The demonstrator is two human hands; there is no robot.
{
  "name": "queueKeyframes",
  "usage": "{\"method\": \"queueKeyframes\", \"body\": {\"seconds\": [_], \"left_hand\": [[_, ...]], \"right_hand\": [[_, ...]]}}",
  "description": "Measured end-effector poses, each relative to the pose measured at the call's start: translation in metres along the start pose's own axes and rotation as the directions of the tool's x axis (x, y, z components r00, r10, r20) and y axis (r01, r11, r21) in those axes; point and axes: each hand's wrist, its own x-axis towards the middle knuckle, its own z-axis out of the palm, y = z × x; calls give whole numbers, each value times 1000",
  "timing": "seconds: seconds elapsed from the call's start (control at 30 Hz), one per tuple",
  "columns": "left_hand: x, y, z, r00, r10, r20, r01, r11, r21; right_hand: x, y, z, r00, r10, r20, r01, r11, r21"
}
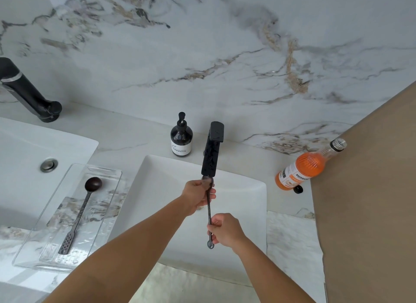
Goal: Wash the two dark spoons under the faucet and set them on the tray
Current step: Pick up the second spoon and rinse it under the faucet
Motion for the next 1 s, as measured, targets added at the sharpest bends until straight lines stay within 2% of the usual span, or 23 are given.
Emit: {"method": "queueKeyframes", "body": {"seconds": [0.07,0.2,0.3,0.4,0.53,0.7,0.83,0.93,0.97,1.0], "left_hand": [[1,-2,2,999,22,-28,-23,1000,-4],[-1,5,-4,986,-15,164,37,991,-130],[0,10,-9,986,21,167,11,983,-184],[3,8,-10,992,67,110,-57,994,-89],[8,11,-15,994,110,27,-113,973,201],[2,23,-22,989,-19,147,4,995,101],[6,17,-17,998,50,43,-52,998,34],[7,13,-13,994,77,-83,-49,955,293],[6,12,-12,992,73,-98,-37,944,329],[6,11,-10,995,48,-87,-20,957,291]], "right_hand": [[-1,-2,0,1000,1,16,-1,1000,10],[-3,0,-2,1000,8,11,-7,1000,-23],[-4,4,-4,1000,22,10,-21,999,-49],[-5,0,-5,998,31,60,-32,999,14],[-7,-6,1,994,22,109,-24,999,21],[-6,2,2,1000,27,16,-27,999,-45],[-4,2,-4,999,34,-22,-34,999,-35],[-3,0,-7,999,18,-49,-20,999,-33],[-3,-1,-9,998,15,-55,-17,999,-38],[-3,0,-10,998,13,-54,-15,999,-40]]}}
